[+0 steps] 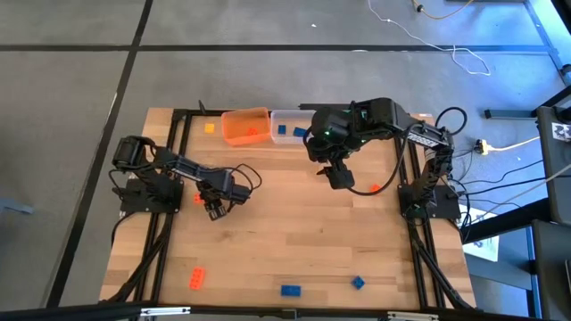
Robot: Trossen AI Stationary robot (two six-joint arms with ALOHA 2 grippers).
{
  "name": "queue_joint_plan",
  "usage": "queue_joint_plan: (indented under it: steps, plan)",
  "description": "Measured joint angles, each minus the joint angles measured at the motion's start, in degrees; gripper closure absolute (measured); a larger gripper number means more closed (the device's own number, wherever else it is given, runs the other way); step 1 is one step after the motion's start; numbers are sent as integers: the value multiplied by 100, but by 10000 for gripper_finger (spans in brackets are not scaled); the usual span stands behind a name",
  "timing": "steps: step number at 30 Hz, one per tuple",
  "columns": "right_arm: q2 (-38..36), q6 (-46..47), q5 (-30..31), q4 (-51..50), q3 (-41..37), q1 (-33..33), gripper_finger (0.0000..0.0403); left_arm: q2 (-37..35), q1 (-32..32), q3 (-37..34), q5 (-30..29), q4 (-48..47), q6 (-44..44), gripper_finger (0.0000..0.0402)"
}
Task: Sort & place blocks by color
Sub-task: Put the orange game piece into the orange bin
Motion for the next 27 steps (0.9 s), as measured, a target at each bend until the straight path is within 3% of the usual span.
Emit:
queue_joint_plan:
  steps: [7,13,19,27]
  plan:
    - [2,0,0,9,0,-6,150,-8,1,-117,9,157,1,215]
    - [2,-2,2,15,0,-6,150,-7,0,-107,39,360,16,277]
    - [4,2,4,15,0,-45,150,13,26,279,-35,295,15,278]
    - [4,201,7,11,0,-323,151,-417,542,984,-228,137,195,278]
